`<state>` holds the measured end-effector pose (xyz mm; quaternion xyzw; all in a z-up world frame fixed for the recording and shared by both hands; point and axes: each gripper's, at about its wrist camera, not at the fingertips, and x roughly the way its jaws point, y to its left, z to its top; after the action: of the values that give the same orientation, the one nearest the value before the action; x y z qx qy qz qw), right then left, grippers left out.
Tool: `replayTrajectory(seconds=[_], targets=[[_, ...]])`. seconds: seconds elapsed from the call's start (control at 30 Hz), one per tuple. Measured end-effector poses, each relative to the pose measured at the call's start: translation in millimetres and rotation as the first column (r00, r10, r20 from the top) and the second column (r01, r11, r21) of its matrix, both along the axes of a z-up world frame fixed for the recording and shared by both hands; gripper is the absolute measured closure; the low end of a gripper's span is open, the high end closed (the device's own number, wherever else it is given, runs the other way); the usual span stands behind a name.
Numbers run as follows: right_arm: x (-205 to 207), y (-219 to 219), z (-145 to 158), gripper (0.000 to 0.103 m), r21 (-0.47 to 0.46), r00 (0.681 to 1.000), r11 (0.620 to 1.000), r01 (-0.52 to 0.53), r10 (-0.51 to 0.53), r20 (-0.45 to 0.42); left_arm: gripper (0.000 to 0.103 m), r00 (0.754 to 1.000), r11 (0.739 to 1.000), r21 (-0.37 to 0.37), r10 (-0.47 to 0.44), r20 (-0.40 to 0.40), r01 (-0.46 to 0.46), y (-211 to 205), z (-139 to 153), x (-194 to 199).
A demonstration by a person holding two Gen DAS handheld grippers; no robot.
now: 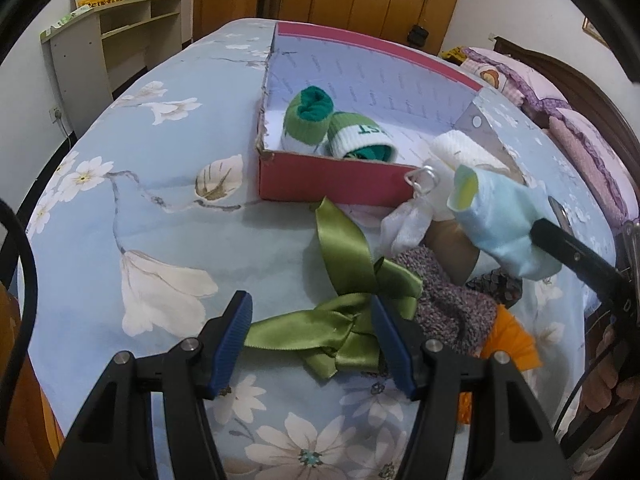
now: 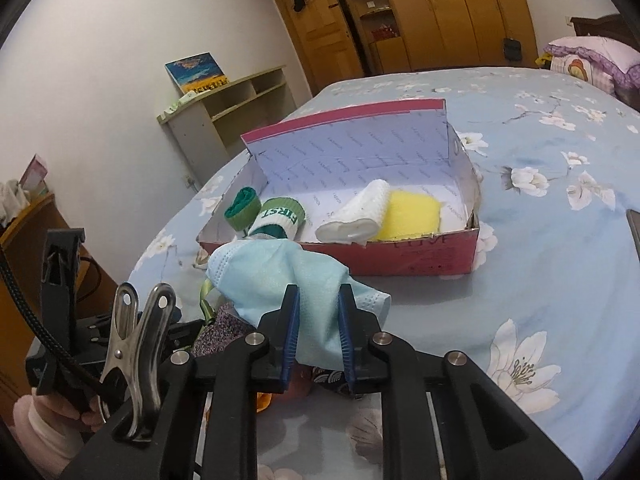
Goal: Organize soft objects
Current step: 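Grasp the light-blue face mask with the right gripper, then grasp the green ribbon with the left gripper while the right holds the mask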
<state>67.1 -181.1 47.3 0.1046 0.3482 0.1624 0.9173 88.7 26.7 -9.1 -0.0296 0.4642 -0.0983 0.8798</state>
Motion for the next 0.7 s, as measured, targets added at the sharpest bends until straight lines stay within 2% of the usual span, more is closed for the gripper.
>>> replayTrajectory(seconds=[0.2, 0.57, 0.7], targets=[[-0.7, 0.1, -0.4, 0.084, 0.011, 1.0, 1.0, -0.006, 0.006, 0.0, 0.043, 1.0, 1.0, -0.013, -0.019, -0.001, 0.019, -2.9, -2.7, -2.7], [-0.1, 0.7, -1.4, 0.084, 0.014, 1.0, 1.0, -0.007, 0.007, -0.001, 0.044, 0.998, 0.998, 0.014, -0.063, 0.026, 0.063, -19.9, -13.1, -7.2], [-0.1, 0.9, -1.3, 0.084, 0.015, 1.0, 1.0, -0.006, 0.006, 0.0, 0.045, 0.998, 0.998, -0.009, -0.064, 0.019, 0.065, -20.0, -13.8, -6.9]])
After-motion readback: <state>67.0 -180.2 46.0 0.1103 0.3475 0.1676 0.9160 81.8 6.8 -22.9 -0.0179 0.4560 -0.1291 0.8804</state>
